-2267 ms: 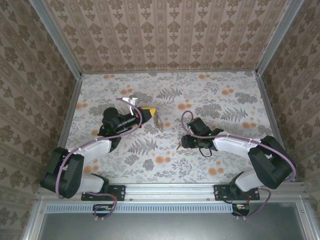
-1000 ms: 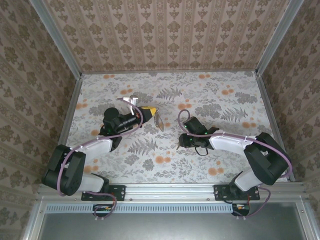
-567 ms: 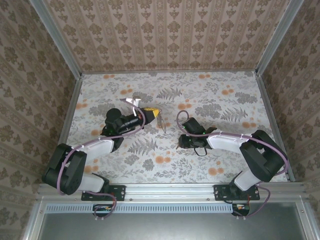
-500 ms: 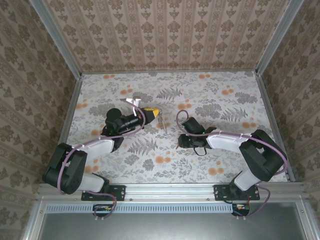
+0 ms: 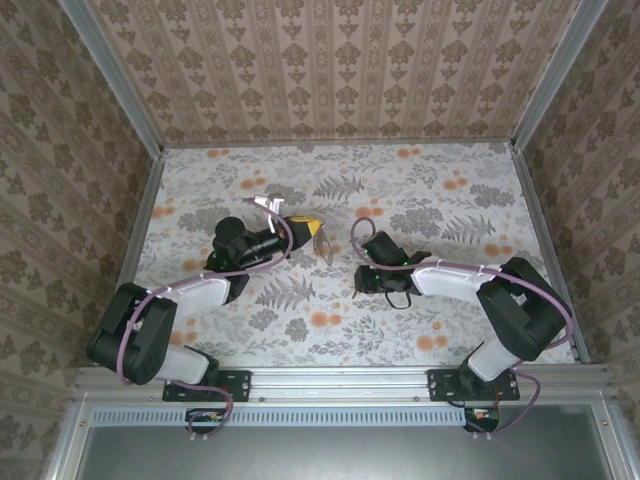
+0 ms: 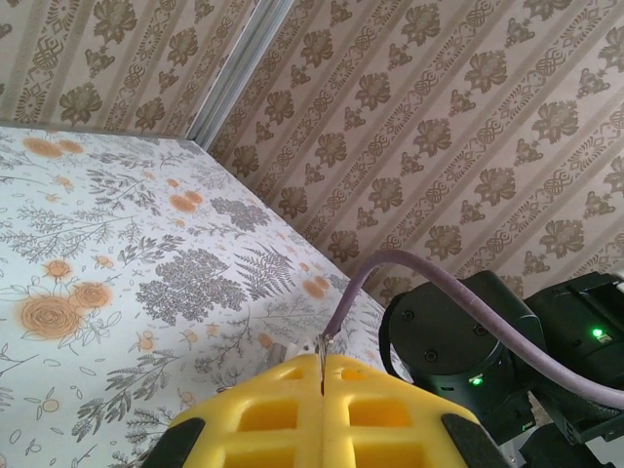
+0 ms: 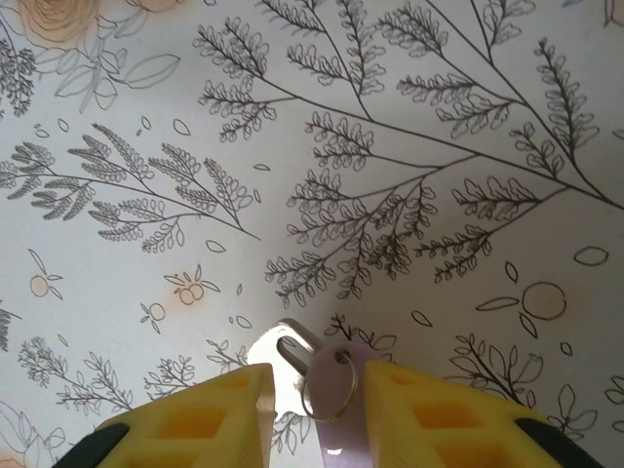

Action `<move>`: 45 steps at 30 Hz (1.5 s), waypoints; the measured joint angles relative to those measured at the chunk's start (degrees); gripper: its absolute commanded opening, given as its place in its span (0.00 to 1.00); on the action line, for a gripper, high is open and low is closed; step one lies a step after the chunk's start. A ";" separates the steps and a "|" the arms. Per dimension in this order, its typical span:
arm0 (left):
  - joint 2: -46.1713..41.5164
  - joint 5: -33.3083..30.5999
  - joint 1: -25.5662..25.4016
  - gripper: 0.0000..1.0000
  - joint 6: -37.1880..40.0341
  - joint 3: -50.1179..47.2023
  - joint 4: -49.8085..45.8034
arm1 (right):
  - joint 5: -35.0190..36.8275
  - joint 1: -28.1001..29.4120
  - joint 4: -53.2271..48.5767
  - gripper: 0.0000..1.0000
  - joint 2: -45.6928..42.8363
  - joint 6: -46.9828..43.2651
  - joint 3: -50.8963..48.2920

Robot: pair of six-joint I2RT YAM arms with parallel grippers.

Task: Put the keys on the keyring

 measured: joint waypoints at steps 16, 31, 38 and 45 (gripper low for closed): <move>0.79 0.00 -0.15 0.00 -0.42 0.00 1.16 | -0.04 0.00 -0.02 0.20 1.05 0.02 0.44; 1.16 0.02 -0.37 0.00 -0.44 0.00 1.36 | -1.14 0.00 -0.02 0.17 2.67 0.55 1.81; 2.03 0.04 -0.37 0.00 -1.11 0.02 1.73 | -1.33 0.00 0.24 0.00 2.80 1.11 2.03; 2.03 0.07 -0.37 0.00 -1.33 0.02 1.79 | -1.33 -0.09 0.44 0.00 2.40 0.83 2.03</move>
